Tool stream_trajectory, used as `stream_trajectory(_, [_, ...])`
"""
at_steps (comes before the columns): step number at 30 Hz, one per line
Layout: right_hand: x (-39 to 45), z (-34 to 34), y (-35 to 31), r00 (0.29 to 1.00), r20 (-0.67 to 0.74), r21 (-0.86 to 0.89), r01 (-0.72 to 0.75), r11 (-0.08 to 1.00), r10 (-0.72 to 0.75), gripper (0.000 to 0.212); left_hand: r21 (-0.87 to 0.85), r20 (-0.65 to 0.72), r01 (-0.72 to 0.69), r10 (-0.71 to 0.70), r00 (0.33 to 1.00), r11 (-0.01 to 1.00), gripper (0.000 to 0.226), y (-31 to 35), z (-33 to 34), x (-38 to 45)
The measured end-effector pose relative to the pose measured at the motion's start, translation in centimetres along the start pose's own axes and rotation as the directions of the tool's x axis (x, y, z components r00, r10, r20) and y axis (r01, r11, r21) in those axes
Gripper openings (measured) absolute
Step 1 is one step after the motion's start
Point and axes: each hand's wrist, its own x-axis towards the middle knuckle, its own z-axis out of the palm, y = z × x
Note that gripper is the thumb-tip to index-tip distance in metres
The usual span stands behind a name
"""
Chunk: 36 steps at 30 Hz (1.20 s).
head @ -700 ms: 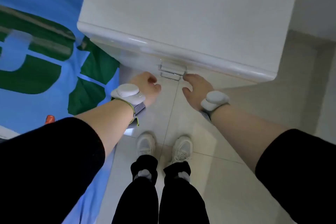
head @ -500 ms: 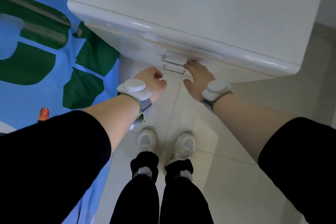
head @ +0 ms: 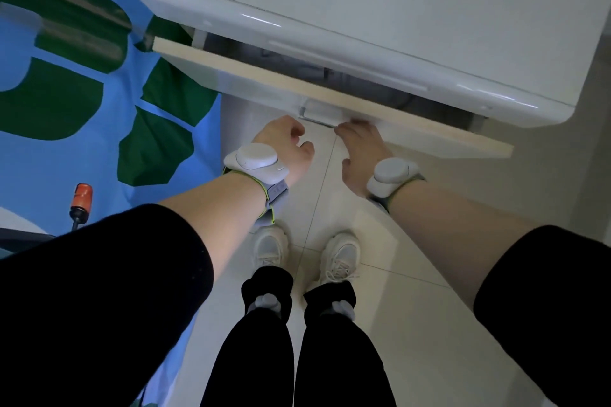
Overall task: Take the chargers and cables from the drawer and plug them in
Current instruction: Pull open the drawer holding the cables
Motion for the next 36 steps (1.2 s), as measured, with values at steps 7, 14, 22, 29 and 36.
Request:
stream_trajectory(7, [-3.9,0.2,-2.5,0.997,-0.078,0.156,0.005,0.988,0.007,0.042,0.128,-0.19,-0.22,0.242,0.951,0.967,0.023,1.5,-1.7,-3.0])
stream_trajectory(14, [-4.5,-2.5,-2.0,0.902,-0.43,0.135,0.019,0.991,0.042,0.026,0.433,-0.066,-0.322,0.386,0.92,0.842,0.032,2.4,-3.0,-1.5])
stream_trajectory(22, [-4.2,-2.5,-1.1,0.965,-0.135,0.125,-0.208,0.97,0.224,0.033,0.575,0.185,-0.297,0.233,0.955,0.763,0.033,2.7,-3.3,-1.3])
stream_trajectory(29, [-5.2,-0.8,-1.0,0.974,0.069,0.071,-0.22,0.973,0.216,0.027,0.616,0.272,-0.213,0.05,0.961,0.759,0.043,1.6,-2.7,-3.0])
stream_trajectory(36, [-6.4,1.4,-1.9,0.933,0.304,0.111,-0.234,0.966,0.191,0.026,0.645,0.362,-0.223,-0.035,0.931,0.731,0.043,-1.2,-0.9,-4.4])
